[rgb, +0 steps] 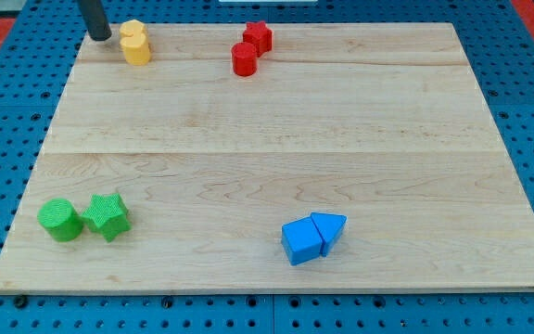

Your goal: Push the red blocks to the center of the board

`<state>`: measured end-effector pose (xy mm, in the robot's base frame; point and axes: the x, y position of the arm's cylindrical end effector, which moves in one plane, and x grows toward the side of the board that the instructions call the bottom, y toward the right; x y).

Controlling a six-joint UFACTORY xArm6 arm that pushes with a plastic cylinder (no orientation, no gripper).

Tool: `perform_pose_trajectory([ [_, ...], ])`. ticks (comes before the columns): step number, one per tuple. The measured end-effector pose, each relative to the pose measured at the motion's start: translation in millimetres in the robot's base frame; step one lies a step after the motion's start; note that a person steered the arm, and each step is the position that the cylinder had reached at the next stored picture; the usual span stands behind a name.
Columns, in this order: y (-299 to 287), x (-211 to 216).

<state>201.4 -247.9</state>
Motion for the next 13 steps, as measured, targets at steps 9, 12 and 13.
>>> perform_pose_trajectory([
  [9, 283, 85],
  [12, 260, 42],
  [13, 209, 48],
])
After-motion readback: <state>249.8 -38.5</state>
